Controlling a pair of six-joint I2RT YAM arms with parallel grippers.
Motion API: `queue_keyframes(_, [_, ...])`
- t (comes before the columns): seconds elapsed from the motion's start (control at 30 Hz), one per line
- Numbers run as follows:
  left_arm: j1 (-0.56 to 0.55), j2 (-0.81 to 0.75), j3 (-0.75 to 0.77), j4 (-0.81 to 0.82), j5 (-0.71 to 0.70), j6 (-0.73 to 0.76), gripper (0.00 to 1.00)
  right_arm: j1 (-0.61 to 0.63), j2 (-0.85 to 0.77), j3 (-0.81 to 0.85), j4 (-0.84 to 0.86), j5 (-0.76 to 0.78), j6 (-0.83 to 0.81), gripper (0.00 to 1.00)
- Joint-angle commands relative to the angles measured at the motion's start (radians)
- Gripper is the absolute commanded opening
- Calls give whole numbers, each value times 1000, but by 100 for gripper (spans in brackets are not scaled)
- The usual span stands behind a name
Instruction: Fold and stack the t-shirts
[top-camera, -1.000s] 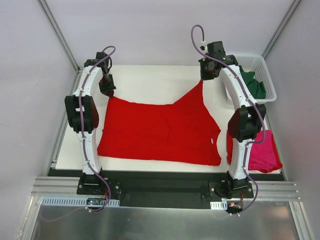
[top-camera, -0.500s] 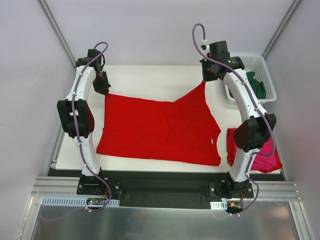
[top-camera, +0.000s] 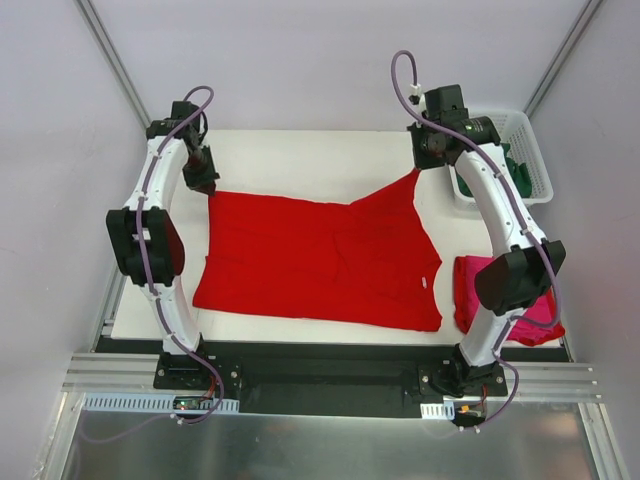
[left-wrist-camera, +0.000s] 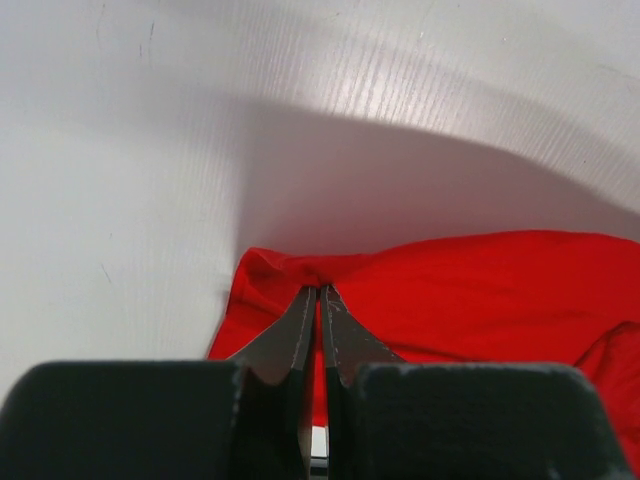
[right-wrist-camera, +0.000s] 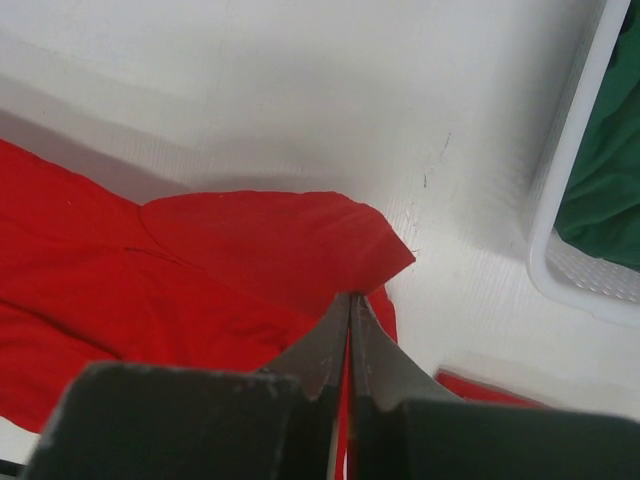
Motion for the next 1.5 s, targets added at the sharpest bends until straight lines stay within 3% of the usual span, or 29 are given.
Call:
queue_keyframes(0.0, [0, -99, -30, 0, -30, 4, 0, 5, -101, -21, -25, 37, -21, 1])
queue_keyframes(1.47, [-1, -244, -251, 2, -112, -1, 0, 66, -356, -245, -185, 109, 2, 1])
